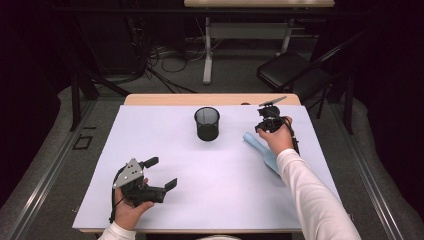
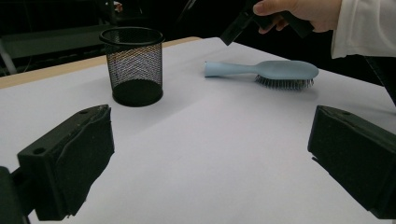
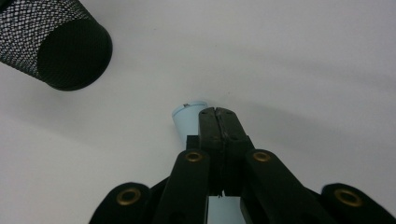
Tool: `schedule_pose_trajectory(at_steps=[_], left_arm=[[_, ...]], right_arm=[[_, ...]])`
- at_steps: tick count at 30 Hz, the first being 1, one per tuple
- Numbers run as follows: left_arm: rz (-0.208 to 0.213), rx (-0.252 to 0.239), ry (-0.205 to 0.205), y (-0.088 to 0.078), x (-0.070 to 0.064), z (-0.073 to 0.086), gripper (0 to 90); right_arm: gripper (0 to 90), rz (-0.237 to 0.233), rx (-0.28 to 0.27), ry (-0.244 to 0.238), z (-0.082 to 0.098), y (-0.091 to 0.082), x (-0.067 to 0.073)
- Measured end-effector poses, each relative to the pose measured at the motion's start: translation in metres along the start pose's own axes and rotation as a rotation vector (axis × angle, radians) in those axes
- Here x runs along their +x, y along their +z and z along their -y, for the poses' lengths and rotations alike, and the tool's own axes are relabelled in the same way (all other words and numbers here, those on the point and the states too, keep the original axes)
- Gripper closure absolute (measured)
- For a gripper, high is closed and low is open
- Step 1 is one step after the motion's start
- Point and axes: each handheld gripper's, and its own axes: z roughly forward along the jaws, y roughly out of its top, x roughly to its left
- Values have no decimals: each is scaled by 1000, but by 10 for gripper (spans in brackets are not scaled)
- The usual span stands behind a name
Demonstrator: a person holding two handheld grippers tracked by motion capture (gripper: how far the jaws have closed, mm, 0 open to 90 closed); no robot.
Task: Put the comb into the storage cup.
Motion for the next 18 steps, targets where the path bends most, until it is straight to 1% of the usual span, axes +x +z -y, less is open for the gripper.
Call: schedule_pose_trajectory(at_steps=[2,6,7,8,9,10,13,14,17,18], left_arm=[[-2,-1,-1,0,0,0,6],[-3,3,-2,0,0,0,6],[-3,2,-2,1,0,0,5],[-6,5,-1,0,0,0,6],[-5,5,-3,1,0,1,6],[-1,6,-3,1,0,1,6],[-2,6,-4,1,1,1,6],[-1,6,-5,1,1,1,6],[-1,7,-4,1,1,1,6],[0,6,-6,2,1,1,6]], right_arm=[[900,9,13,-6,0,3,0],[900,18,13,-1,0,9,-2],[900,19,12,7,0,11,-2],[900,21,18,2,0,12,-3],[900,22,13,4,0,14,-3],[900,23,23,15,0,15,-3],[900,24,19,18,0,21,-5],[900,24,29,26,0,22,-6],[900,28,29,35,0,29,-8],[900,32,39,39,0,30,-8]])
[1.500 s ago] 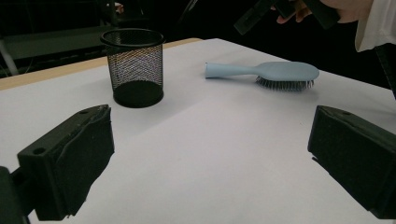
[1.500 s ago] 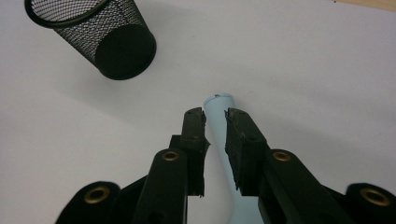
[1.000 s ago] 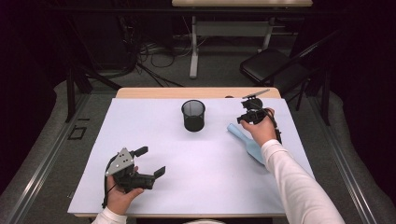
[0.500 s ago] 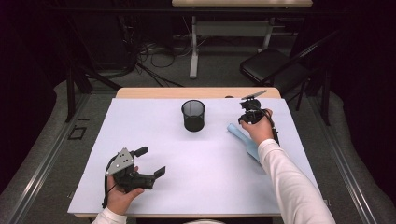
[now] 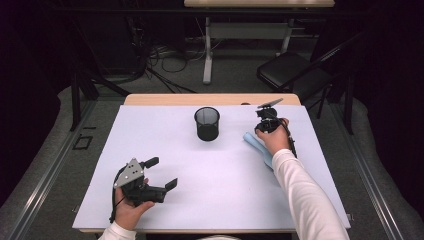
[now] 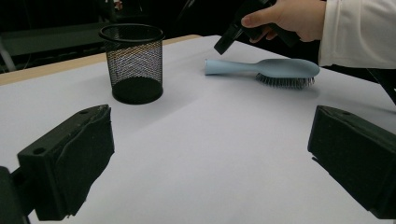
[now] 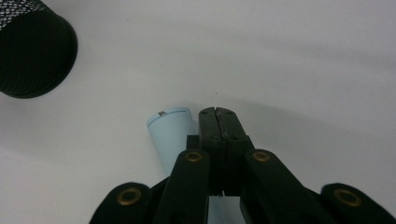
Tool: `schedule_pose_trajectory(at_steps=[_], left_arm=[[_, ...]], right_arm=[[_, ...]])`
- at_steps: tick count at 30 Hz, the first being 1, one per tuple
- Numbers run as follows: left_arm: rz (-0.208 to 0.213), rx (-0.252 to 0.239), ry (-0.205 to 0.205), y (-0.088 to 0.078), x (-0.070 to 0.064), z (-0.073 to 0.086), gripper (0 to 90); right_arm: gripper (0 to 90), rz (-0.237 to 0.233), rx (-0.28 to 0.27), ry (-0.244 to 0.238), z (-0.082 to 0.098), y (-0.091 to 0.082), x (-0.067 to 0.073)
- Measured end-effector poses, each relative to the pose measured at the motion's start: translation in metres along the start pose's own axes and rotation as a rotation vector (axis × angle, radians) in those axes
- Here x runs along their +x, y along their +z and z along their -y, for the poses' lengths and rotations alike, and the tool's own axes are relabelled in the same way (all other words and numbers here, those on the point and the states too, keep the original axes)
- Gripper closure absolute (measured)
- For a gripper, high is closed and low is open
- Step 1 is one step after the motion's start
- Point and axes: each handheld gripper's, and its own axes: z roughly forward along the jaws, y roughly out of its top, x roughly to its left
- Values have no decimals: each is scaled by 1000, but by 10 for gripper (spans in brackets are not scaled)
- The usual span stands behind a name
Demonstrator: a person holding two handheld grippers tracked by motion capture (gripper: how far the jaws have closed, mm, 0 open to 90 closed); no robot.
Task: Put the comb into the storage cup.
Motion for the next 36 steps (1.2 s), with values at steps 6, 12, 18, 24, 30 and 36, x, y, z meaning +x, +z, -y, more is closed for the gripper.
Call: schedule_pose_trajectory(at_steps=[6,12,18,24,30,36], left_arm=[[0,0,3,0,0,0,6],[0,0,2,0,0,0,6],[-2,1,4,-1,1,0,6],[-1,3,7,-1,0,0,6],[-3,0,6,-1,2,-1,6],[-6,0,6,-1,1,-1,6]], right_arm=[[900,10,14,3,0,7,-1],[900,4,28,4,1,12,0],[900,-2,25,14,2,16,3],[900,-9,37,8,2,17,4],[900,-40,48,-5,5,19,9],[900,-54,82,-39,10,19,19]])
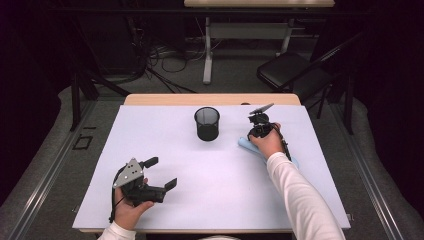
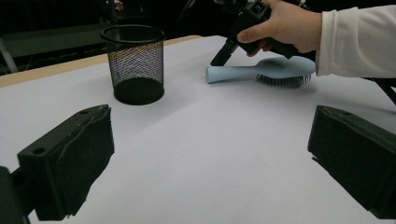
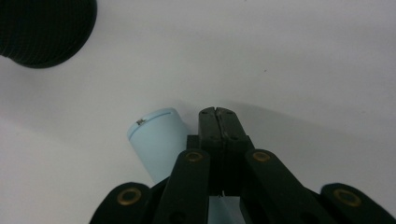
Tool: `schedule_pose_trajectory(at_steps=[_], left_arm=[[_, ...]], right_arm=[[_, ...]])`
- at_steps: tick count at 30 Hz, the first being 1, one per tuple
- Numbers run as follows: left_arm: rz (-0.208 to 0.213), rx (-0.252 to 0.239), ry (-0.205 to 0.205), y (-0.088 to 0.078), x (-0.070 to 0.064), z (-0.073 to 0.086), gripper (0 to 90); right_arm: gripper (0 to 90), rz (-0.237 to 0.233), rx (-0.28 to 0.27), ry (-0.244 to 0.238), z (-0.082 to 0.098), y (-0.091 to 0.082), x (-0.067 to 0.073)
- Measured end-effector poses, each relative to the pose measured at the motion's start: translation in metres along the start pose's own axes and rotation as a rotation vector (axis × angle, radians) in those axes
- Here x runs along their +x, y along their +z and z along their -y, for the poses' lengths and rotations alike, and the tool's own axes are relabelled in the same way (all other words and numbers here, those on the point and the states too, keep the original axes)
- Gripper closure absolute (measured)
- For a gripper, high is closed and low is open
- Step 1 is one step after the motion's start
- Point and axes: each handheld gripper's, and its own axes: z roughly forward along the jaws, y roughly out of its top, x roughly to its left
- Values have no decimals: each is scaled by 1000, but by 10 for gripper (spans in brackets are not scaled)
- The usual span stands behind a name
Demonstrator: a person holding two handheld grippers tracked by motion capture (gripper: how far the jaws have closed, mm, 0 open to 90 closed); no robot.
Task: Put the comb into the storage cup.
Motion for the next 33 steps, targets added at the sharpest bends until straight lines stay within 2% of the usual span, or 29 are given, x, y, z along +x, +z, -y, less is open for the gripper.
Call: schedule_pose_trajectory(at_steps=[5,14,18,19,20,22,33], left_arm=[[6,-4,-2,0,0,0,6],[-1,1,-1,0,0,0,6],[-2,1,0,0,0,0,6],[-2,1,-1,0,0,0,6],[-2,1,-1,0,0,0,6],[-2,2,-1,0,0,0,6],[2,2,-4,1,0,1,6]], right_arm=[[900,-26,-5,-24,6,2,6],[900,-42,9,-78,19,-1,18],[900,-63,-11,-101,26,-5,23],[900,-50,26,-111,26,-8,25],[900,-73,-19,-110,29,-6,26],[900,-70,1,-131,32,-8,28],[900,-97,17,-185,50,-17,40]])
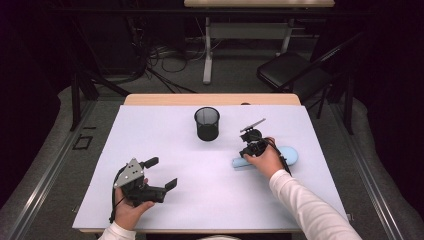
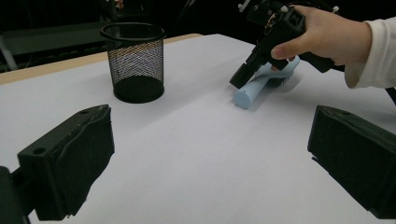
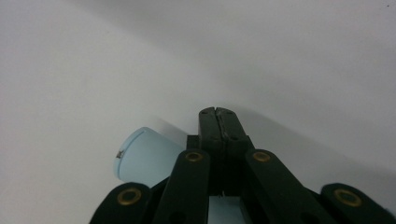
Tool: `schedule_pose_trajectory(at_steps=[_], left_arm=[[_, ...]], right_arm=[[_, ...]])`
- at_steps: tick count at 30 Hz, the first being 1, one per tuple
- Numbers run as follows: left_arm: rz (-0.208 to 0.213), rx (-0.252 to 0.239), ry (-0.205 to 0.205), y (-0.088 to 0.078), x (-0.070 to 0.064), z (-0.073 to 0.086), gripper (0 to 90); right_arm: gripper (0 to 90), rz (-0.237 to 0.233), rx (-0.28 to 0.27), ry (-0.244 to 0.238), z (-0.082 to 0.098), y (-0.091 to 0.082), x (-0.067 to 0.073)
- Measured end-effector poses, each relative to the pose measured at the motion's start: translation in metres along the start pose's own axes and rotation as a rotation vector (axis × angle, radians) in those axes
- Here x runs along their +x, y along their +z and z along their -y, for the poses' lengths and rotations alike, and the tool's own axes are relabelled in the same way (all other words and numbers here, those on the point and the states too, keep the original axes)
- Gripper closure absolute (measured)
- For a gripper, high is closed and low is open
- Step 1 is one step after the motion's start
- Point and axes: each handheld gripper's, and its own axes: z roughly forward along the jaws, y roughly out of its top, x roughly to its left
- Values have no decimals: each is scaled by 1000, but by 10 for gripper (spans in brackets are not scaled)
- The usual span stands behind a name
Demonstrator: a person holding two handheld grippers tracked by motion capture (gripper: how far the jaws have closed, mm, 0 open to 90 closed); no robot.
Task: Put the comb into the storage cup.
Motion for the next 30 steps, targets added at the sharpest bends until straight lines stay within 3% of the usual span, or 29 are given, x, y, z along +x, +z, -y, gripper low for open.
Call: schedule_pose_trajectory(at_steps=[9,18,21,26,30], left_arm=[[-1,0,-1,0,0,0,6],[0,2,1,0,0,0,6],[-2,3,1,0,-1,0,6],[-4,4,5,0,-1,0,6],[0,5,4,1,-1,0,6]], right_arm=[[900,-4,-10,-66,14,-8,9],[900,-26,-26,-65,30,-15,13],[900,-25,-28,-90,36,-18,14],[900,-46,-62,-82,44,-20,15],[900,-42,-47,-100,49,-25,16]])
